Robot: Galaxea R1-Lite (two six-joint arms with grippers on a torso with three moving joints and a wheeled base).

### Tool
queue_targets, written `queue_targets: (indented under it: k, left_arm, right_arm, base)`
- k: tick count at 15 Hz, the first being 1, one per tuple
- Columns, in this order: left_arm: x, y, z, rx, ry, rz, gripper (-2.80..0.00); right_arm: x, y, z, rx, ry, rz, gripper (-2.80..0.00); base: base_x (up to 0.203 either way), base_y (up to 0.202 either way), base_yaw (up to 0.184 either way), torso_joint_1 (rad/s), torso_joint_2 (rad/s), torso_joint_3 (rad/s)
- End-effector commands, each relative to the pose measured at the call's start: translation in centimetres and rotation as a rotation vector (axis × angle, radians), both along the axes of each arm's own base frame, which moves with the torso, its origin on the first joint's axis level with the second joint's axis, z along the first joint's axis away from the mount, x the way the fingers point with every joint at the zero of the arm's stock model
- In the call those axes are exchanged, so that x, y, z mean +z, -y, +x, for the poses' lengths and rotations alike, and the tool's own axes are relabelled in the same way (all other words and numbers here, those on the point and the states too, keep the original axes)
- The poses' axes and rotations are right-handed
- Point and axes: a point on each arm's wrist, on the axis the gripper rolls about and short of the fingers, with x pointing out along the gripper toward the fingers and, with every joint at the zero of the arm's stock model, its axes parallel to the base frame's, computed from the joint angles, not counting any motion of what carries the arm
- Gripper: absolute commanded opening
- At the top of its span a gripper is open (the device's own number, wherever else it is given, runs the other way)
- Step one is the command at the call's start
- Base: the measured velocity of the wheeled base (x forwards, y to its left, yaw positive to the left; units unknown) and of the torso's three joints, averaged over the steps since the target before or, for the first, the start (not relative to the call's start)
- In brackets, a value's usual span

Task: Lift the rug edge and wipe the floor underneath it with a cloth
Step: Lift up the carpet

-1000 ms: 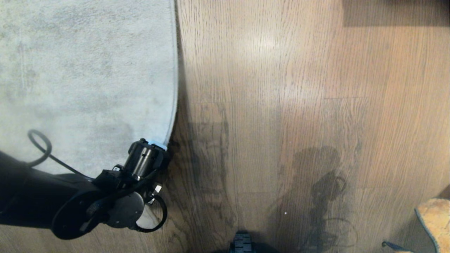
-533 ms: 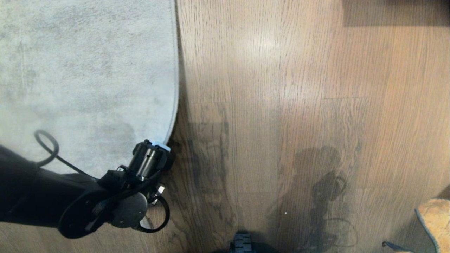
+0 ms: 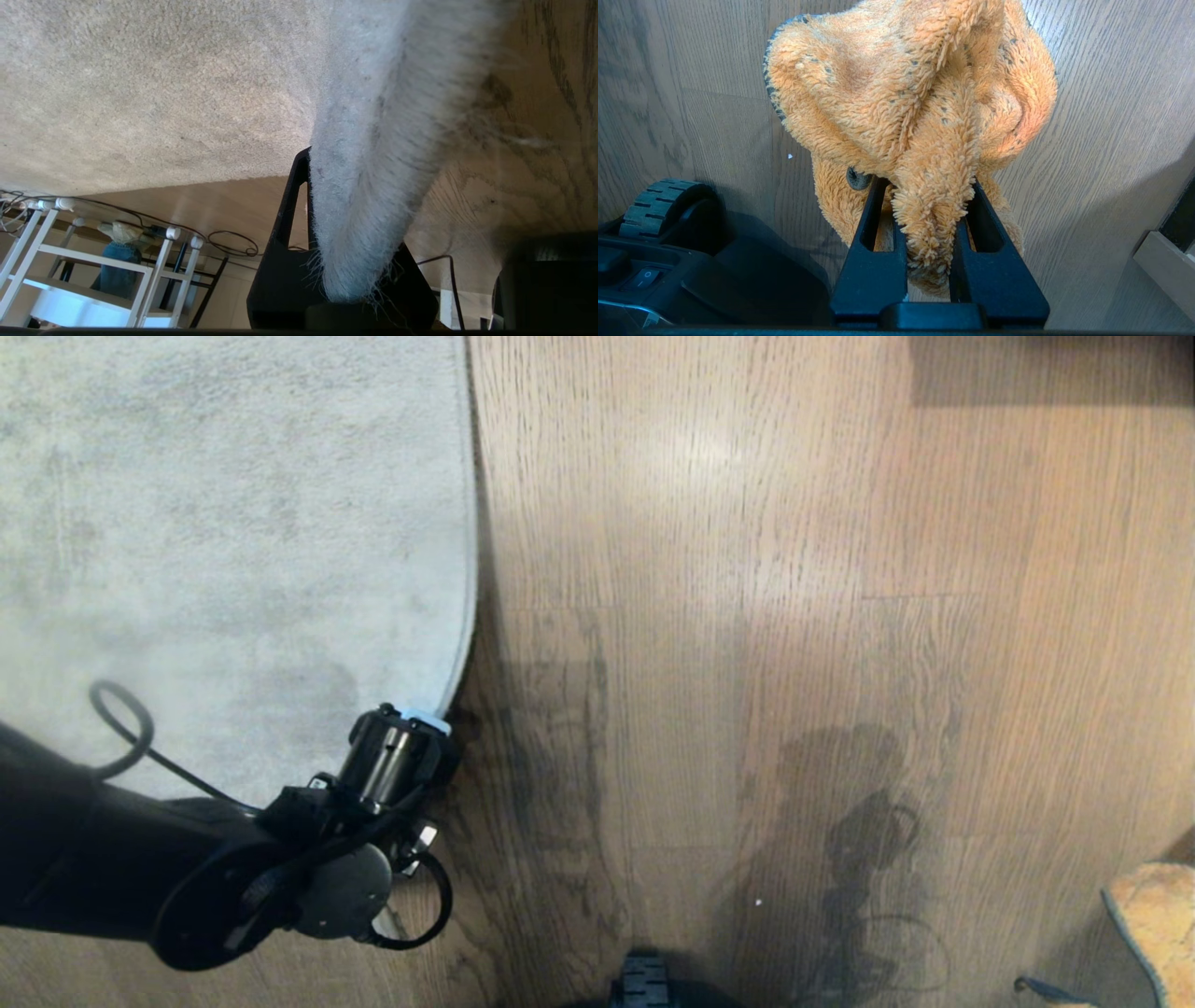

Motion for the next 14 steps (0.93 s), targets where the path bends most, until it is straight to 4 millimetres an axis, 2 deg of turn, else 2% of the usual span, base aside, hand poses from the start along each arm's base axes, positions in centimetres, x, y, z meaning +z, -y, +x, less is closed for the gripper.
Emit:
queue_targets:
  k: [1, 7, 14]
  left_arm:
    - [0.6, -0.1, -0.1, 0.003, 0.022, -0.006, -2.8]
    - [2.5, -1.3, -1.2, 0.013, 0.057, -0.019, -2.8]
    - [5.3, -4.3, -1.9, -0.038, 0.071, -0.062, -2.8]
  right_arm:
    - [0.0, 0.0, 0.0, 0.0, -0.001, -0.001, -2.8]
    - [0.0, 0.0, 0.0, 0.001, -0.001, 0.0, -2.8]
    - [0.0, 0.0, 0.0, 0.001, -0.001, -0.002, -2.8]
  base:
    - [0.0, 0.0, 0.0, 0.0, 0.0, 0.0]
    - [0.0, 0.0, 0.0, 0.0, 0.0, 0.0]
    - [0.0, 0.0, 0.0, 0.0, 0.0, 0.0]
